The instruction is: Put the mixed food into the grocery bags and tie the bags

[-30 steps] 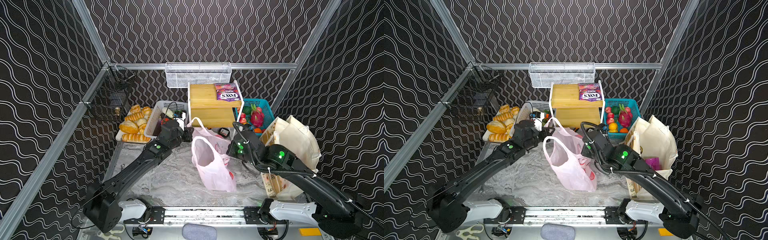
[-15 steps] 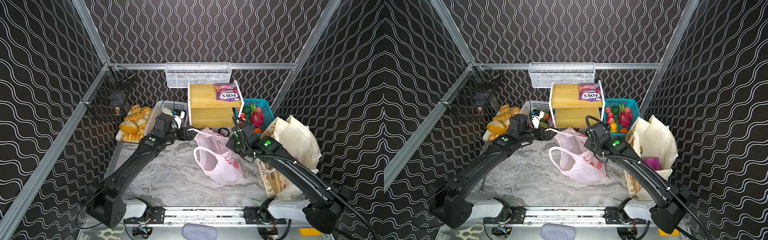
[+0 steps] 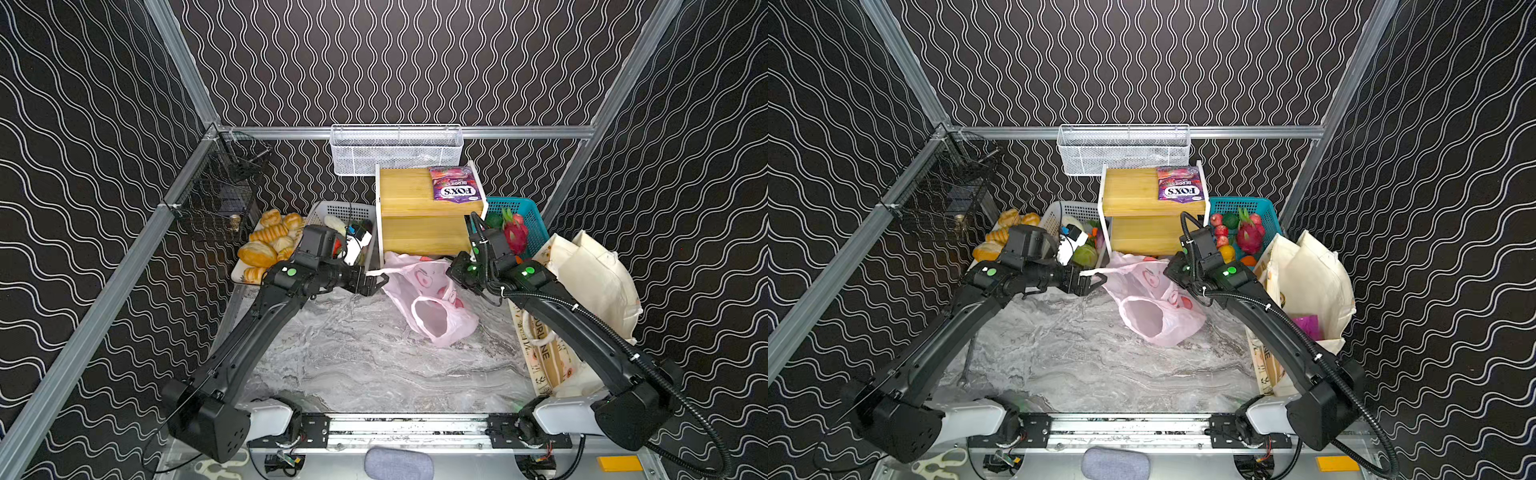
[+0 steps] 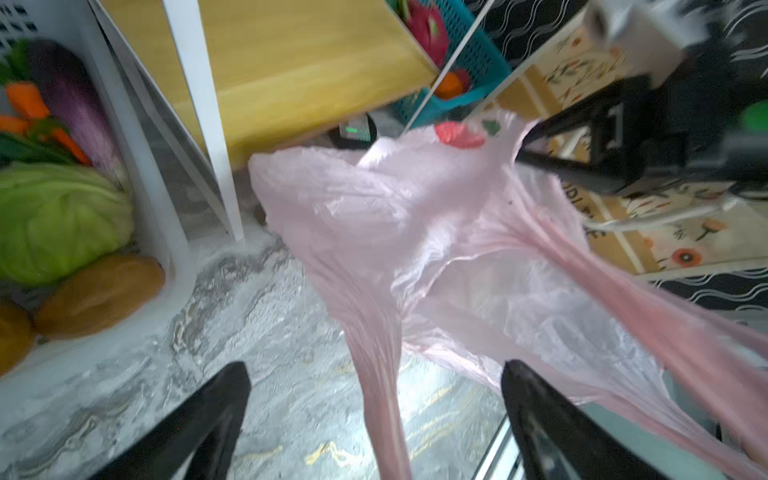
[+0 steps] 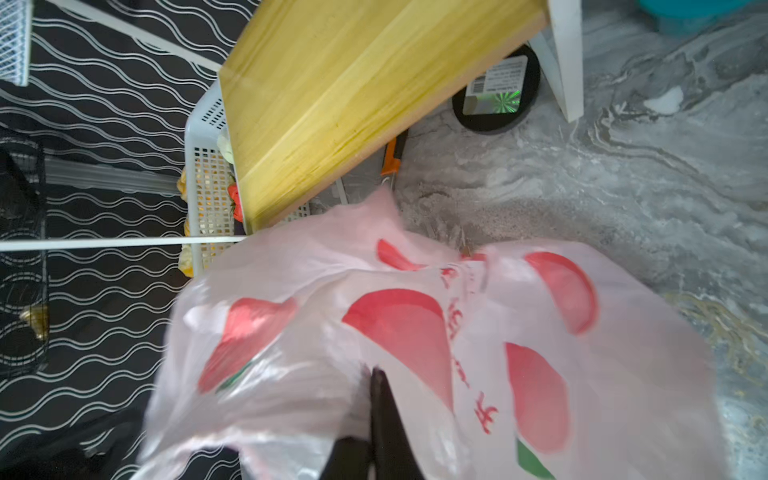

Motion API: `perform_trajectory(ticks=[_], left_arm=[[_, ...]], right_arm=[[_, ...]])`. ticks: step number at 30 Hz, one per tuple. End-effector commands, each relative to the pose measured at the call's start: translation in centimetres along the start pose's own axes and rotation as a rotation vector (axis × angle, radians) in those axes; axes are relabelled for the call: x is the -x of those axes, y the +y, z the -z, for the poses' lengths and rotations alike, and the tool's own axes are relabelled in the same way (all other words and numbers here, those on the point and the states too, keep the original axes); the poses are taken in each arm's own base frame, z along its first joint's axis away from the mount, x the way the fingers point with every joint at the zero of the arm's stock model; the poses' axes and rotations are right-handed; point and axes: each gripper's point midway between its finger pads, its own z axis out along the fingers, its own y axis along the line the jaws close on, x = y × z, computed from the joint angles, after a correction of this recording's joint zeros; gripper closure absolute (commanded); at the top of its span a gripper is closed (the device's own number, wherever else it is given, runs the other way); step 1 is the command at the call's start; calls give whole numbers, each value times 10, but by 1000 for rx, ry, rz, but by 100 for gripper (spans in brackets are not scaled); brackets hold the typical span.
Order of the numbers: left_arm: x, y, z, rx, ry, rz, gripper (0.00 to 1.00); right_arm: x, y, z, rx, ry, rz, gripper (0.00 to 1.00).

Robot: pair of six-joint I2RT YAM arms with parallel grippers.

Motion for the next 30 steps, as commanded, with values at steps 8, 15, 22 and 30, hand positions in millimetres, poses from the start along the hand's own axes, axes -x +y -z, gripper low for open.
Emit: perform_trajectory(ticks=[8,15,22,30], left_arm=[[-37,-4,-2,-53,228,-64,4],[-35,-41,16,-199,119,-117,1],[38,3,56,142,-240,-92,10],[60,135,5,397,-176,278,36]], right_arm=[[16,-9,9,20,-40,-32,100],[23,-17,11,29,-57,-86,100],[22,-16,12,45,-46,-78,100],[21,-6,12,98,-34,-40,100]])
